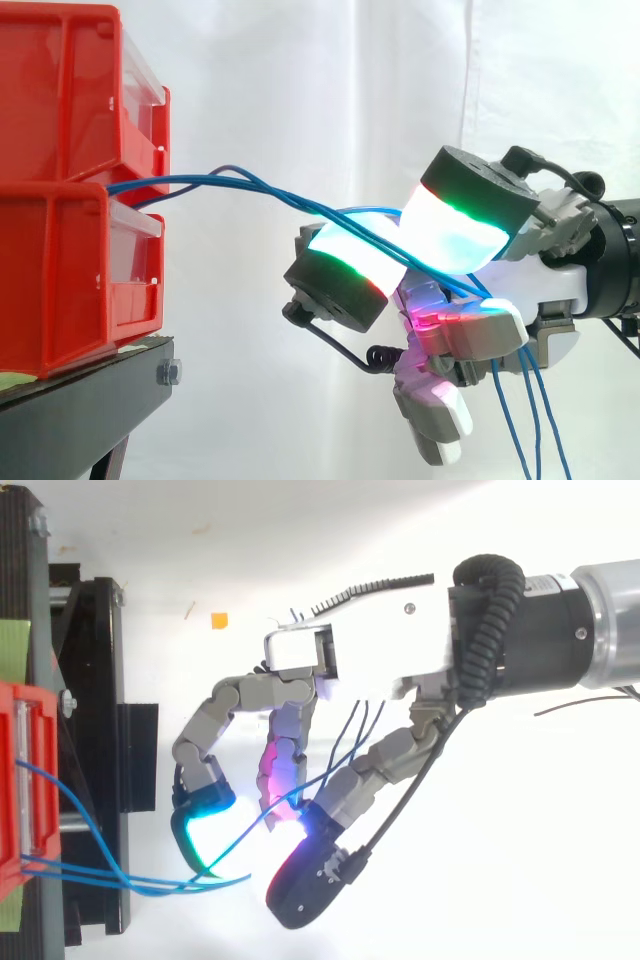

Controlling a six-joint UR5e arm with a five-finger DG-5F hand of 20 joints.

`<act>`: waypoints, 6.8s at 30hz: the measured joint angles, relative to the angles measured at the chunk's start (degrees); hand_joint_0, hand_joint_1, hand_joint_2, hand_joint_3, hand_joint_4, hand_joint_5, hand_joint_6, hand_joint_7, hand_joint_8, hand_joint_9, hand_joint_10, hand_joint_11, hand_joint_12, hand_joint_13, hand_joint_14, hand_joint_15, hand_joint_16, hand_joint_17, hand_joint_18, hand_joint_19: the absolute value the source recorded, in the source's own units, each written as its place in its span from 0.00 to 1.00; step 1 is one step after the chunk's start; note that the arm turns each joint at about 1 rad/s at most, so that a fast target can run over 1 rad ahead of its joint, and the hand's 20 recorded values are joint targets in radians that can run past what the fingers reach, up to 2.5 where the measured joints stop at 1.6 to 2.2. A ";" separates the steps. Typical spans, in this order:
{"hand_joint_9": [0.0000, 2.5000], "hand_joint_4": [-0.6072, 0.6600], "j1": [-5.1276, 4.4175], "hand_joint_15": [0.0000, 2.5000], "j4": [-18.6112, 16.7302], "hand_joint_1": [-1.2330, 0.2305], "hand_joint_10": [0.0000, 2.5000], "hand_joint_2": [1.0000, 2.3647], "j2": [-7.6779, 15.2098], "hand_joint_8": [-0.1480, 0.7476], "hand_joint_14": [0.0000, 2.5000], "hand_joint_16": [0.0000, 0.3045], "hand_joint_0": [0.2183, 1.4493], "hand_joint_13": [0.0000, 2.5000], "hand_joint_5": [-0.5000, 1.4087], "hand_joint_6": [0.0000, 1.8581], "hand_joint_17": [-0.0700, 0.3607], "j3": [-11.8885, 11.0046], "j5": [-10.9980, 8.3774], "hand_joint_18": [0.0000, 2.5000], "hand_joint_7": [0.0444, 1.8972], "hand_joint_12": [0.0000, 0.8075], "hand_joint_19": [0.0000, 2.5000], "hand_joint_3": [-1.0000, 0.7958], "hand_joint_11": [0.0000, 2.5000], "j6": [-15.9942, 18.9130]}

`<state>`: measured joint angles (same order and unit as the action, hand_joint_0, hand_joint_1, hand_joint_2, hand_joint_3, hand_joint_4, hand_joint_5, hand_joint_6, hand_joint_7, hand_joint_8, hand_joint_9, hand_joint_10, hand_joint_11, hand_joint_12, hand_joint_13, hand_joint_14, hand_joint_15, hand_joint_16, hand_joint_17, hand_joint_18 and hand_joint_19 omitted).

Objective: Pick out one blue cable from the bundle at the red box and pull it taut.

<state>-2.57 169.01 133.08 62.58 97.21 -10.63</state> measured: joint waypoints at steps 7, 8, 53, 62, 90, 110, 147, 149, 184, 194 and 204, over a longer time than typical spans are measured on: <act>0.53 0.37 0.02 0.24 0.00 0.21 0.01 0.02 -0.01 0.43 0.01 0.14 0.48 0.41 0.21 0.50 0.39 0.00 0.01 0.34 0.69 0.43 0.23 0.44 0.37 0.00; 0.53 0.34 0.02 0.24 0.00 0.22 0.01 0.02 -0.01 0.43 0.01 0.14 0.50 0.41 0.21 0.51 0.39 0.00 0.01 0.34 0.68 0.43 0.24 0.43 0.37 0.00; 0.42 0.42 -0.01 0.22 -0.16 0.24 0.01 0.00 0.05 0.44 0.01 0.16 0.25 0.37 0.19 0.47 0.42 0.00 -0.13 0.33 0.41 0.46 0.21 0.28 0.30 -0.09; 0.43 0.44 0.00 0.22 -0.24 0.36 0.01 0.00 0.06 0.46 0.01 0.17 0.23 0.38 0.20 0.43 0.43 0.00 -0.14 0.34 0.42 0.47 0.22 0.28 0.29 -0.09; 0.46 0.46 -0.13 0.24 -0.33 0.47 0.01 0.00 0.06 0.48 0.01 0.16 0.32 0.41 0.20 0.43 0.42 0.00 -0.31 0.34 0.48 0.46 0.26 0.30 0.30 -0.09; 0.48 0.50 -0.06 0.24 -0.11 0.56 0.01 0.01 0.05 0.49 0.01 0.17 0.33 0.41 0.20 0.44 0.43 0.00 -0.29 0.33 0.47 0.47 0.28 0.33 0.30 -0.09; 0.50 0.49 -0.08 0.23 -0.01 0.37 0.01 0.01 0.06 0.51 0.01 0.20 0.33 0.41 0.19 0.51 0.48 -0.53 -0.35 0.35 0.43 0.51 0.25 0.49 0.35 -0.09; 0.50 0.46 -0.07 0.24 0.00 0.35 0.01 0.01 0.07 0.50 0.01 0.19 0.34 0.41 0.18 0.51 0.46 -0.53 -0.34 0.34 0.44 0.50 0.25 0.48 0.37 -0.09; 0.55 0.19 -0.09 0.21 2.05 0.23 0.01 0.00 0.06 0.44 0.01 0.18 0.36 0.44 0.23 0.49 0.45 -0.57 -0.35 0.40 0.56 0.45 0.23 0.57 0.27 0.10; 0.34 0.19 0.52 0.13 2.45 0.22 0.00 0.00 0.01 0.42 0.00 0.17 0.36 0.34 0.23 0.49 0.43 -0.41 0.35 0.33 0.57 0.44 0.20 0.56 0.07 0.08; 0.31 0.21 1.31 0.12 5.84 0.21 0.00 0.00 -1.52 0.42 0.00 0.17 0.35 0.31 0.23 0.48 0.44 -0.37 0.97 0.29 0.57 0.45 0.19 0.56 0.05 -0.57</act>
<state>-1.27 174.85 131.56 62.21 98.18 -11.20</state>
